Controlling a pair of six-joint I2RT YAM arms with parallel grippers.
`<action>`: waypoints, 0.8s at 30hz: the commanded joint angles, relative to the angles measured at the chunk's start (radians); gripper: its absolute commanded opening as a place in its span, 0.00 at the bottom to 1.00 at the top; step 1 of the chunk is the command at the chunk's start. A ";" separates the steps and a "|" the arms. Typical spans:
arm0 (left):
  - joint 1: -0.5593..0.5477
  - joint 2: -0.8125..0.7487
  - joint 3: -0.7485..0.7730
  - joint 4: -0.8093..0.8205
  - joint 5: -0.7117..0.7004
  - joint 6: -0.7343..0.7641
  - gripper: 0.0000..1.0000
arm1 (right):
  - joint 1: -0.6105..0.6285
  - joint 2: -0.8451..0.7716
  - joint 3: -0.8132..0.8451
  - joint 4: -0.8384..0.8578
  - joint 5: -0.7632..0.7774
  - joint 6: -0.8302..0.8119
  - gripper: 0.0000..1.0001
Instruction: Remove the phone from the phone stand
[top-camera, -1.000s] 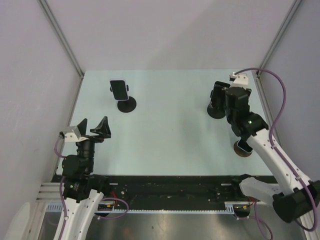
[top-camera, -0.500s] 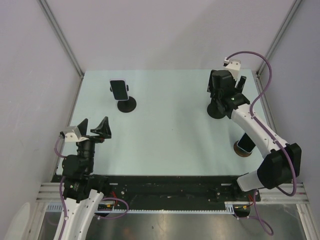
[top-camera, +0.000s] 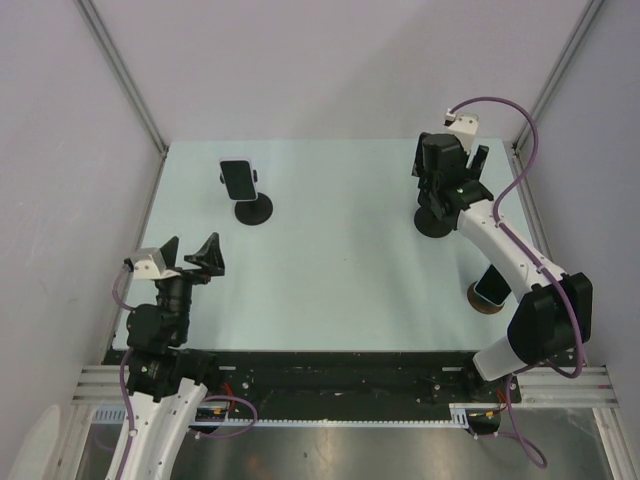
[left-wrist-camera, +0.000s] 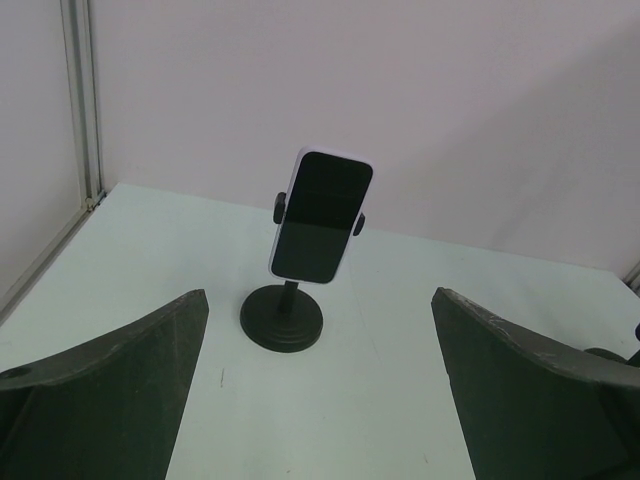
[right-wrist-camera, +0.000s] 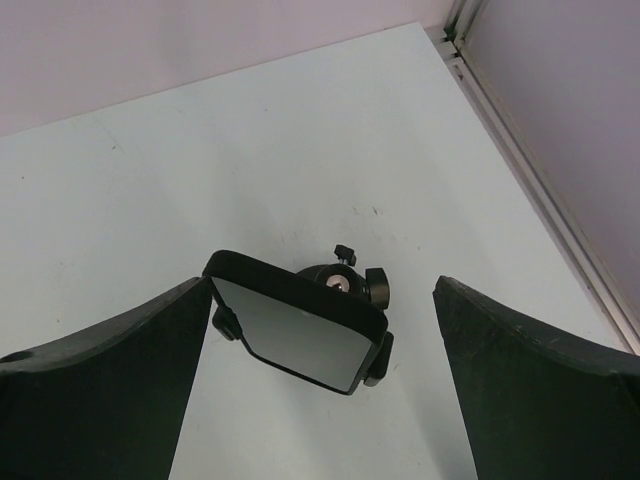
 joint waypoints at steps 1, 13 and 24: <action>0.012 0.016 0.040 0.005 0.017 -0.004 1.00 | 0.006 -0.005 0.048 0.050 -0.032 -0.001 1.00; 0.014 0.022 0.040 0.003 0.026 -0.002 1.00 | -0.099 -0.039 0.047 -0.046 -0.328 0.033 0.96; 0.014 0.065 0.044 0.003 0.073 -0.001 1.00 | -0.149 -0.072 -0.018 0.006 -0.600 -0.058 0.72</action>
